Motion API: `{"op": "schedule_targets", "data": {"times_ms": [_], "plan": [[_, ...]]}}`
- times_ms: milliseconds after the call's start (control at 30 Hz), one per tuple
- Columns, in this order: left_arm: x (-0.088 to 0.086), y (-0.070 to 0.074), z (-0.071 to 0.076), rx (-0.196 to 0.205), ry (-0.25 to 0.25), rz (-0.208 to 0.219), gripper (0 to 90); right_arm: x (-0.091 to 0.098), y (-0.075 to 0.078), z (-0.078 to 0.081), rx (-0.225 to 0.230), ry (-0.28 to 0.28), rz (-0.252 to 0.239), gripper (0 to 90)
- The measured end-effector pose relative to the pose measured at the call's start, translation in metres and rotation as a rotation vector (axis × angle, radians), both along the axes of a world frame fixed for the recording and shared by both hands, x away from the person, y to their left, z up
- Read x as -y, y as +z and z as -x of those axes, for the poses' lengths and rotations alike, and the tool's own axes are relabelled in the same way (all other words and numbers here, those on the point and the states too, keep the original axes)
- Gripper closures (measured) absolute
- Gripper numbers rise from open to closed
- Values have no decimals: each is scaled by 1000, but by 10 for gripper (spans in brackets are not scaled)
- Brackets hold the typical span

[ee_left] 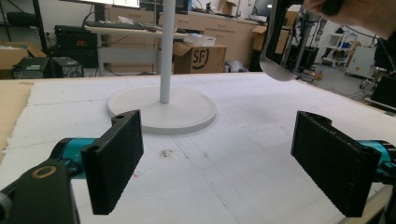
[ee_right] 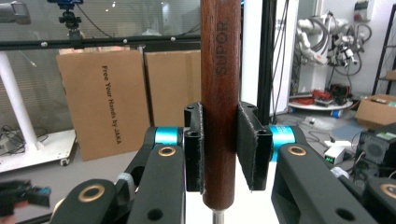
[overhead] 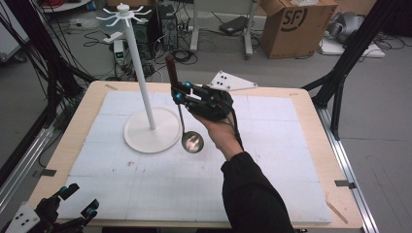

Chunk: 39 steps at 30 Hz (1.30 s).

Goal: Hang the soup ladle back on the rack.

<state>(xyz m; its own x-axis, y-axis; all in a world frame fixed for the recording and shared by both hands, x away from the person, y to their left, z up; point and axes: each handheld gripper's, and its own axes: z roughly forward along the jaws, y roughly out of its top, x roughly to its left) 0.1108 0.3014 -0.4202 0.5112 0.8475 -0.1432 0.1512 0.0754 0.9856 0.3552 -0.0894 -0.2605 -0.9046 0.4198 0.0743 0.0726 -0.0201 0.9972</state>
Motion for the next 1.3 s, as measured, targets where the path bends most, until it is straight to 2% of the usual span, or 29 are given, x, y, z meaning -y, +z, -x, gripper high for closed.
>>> {"op": "schedule_targets", "data": {"times_ms": [333, 467, 567, 633, 1033, 1300], "plan": [[-3, 0, -1, -1, 4, 5, 173, -19, 31, -28, 0, -6, -26, 742], [-5, 0, -2, 3, 8, 9, 174, -25, 39, -41, -9, -15, -28, 742], [-6, 0, -3, 2, 10, 16, 174, -29, 44, -49, 0, -16, -30, 742], [-7, -1, -3, -1, 9, 16, 174, -32, 45, -52, -9, -9, -37, 742], [-8, -2, -4, -9, 8, 21, 174, -43, 49, -66, -8, -11, -12, 742], [-9, -3, -4, -10, 11, 23, 174, -47, 44, -72, -17, -11, -1, 742]]}}
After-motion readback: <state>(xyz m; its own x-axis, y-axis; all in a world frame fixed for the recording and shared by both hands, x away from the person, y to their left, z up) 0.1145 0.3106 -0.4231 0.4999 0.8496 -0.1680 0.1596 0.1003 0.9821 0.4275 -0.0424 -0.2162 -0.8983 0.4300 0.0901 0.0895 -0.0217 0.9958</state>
